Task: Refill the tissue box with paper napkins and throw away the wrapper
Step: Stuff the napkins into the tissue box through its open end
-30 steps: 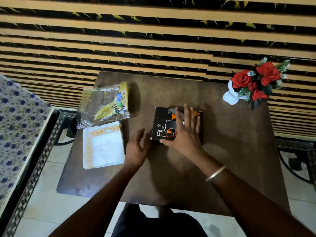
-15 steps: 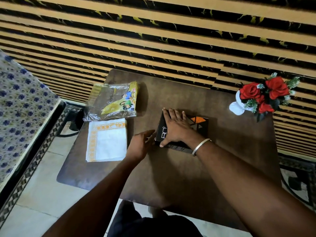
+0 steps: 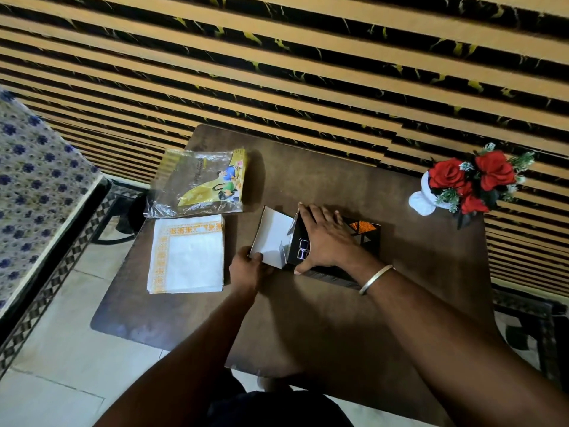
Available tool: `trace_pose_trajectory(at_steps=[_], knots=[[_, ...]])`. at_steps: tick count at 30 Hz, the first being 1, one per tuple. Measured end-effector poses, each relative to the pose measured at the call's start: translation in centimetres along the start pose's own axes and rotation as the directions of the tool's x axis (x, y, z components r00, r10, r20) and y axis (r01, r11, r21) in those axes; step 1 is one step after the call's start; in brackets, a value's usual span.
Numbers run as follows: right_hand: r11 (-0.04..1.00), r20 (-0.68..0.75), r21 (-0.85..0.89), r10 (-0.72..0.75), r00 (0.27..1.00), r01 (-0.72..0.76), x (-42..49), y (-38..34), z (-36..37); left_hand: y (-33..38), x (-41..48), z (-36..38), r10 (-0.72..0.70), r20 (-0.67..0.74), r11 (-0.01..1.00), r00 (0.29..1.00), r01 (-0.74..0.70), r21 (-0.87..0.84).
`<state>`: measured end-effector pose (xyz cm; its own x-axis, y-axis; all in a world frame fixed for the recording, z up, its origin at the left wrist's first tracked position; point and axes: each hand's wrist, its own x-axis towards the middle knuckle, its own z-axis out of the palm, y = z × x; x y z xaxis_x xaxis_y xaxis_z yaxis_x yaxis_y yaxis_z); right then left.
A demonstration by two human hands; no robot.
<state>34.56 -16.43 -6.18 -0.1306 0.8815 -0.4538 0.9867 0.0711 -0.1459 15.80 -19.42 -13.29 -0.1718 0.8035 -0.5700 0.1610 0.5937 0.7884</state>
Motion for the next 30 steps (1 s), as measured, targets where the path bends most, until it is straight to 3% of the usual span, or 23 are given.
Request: trace_pose_trajectory(at_steps=[3,6,9,11,14,17,19,22,30], knots=[[1.000,-0.023,0.006,0.009,1.000,-0.009,-0.4,1.1,-0.2,0.2,0.6,0.5,-0.103,0.043,0.995,0.994,0.103,-0.009],[0.999,0.012,0.040,0.000,1.000,-0.001,-1.1,2.3,0.0,0.9,0.1,1.0,-0.109,0.042,0.990,0.993,0.104,0.092],[0.993,0.028,0.122,-0.001,1.000,-0.003,-1.6,2.3,0.4,1.1,0.0,1.0,0.027,-0.012,0.931,1.000,-0.021,0.364],[0.987,-0.039,0.158,-0.005,0.999,0.011,-1.4,1.7,0.8,1.1,-0.3,1.0,0.150,-0.036,0.867,0.988,-0.115,0.485],[0.995,-0.091,0.102,0.015,0.996,-0.005,-0.8,0.6,1.5,1.4,-0.8,1.3,0.426,0.175,0.700,0.888,-0.445,0.558],[0.999,-0.090,0.028,0.050,0.995,-0.047,-0.3,0.0,1.8,2.0,0.1,1.4,0.458,0.444,0.625,0.770,-0.634,0.455],[0.997,-0.070,0.001,0.078,0.995,-0.078,0.1,-0.3,1.5,2.0,1.0,1.2,0.379,0.507,0.677,0.774,-0.606,0.418],[0.995,-0.038,-0.029,0.099,0.994,-0.100,0.3,-0.2,1.2,2.1,1.3,0.8,0.242,0.497,0.814,0.833,-0.453,0.363],[0.997,0.100,-0.028,0.075,0.992,-0.073,0.5,-0.1,0.6,1.3,1.7,-0.1,0.061,0.565,0.924,0.823,-0.261,0.281]])
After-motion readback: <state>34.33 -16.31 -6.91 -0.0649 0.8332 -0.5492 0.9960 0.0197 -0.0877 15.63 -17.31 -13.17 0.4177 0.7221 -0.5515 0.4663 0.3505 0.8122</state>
